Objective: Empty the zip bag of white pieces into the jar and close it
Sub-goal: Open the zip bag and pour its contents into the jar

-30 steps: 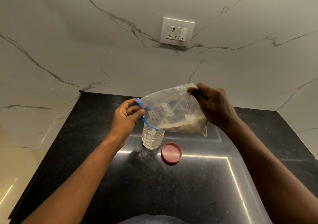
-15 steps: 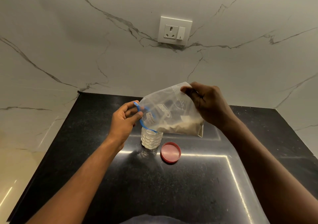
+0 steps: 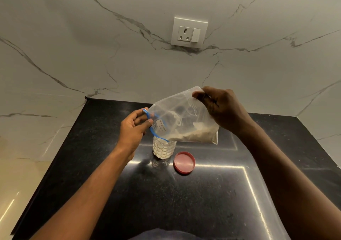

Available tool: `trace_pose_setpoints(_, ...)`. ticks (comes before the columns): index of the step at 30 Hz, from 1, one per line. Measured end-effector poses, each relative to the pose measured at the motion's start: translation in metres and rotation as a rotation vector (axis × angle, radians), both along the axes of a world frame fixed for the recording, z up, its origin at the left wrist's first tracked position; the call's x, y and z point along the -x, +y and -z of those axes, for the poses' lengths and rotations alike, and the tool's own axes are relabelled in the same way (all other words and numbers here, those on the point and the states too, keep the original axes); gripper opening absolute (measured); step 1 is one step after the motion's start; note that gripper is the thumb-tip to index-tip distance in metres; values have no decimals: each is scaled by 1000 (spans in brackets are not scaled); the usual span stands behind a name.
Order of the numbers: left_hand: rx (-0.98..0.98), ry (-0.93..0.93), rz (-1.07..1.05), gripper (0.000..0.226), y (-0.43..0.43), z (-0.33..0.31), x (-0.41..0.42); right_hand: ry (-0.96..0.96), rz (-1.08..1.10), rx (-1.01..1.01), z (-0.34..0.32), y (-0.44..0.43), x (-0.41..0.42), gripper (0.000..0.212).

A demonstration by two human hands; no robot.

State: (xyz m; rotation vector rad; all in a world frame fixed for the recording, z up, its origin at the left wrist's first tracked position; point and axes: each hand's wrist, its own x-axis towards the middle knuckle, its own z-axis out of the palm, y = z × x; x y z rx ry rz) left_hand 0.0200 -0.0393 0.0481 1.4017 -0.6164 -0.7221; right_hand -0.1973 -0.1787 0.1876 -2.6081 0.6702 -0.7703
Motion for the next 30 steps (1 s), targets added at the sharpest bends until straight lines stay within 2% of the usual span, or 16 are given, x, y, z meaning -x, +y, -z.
trace_pose_setpoints(6, 3, 41, 67, 38, -2, 1, 2, 39, -24, 10, 1, 3, -1, 53)
trace_pose_setpoints(11, 31, 95, 82, 13, -10, 2, 6, 43, -43, -23, 12, -3, 6, 55)
trace_pose_setpoints(13, 28, 98, 83, 13, -13, 1, 7, 41, -34, -74, 18, -7, 14, 57)
trace_pose_setpoints(18, 41, 188, 87, 11, -19, 1, 10, 22, 52, -248, 37, -13, 34, 62)
trace_pose_setpoints(23, 26, 215, 92, 13, -19, -1, 13, -41, 165, -631, 66, -7, 43, 27)
trace_pose_setpoints(27, 15, 226, 98, 11, -18, -4, 15, -246, 211, -894, 94, 12, 45, 22)
trace_pose_setpoints(30, 4, 199, 104, 11, -17, -7, 16, -367, 249, -887, 108, 22, 41, 27)
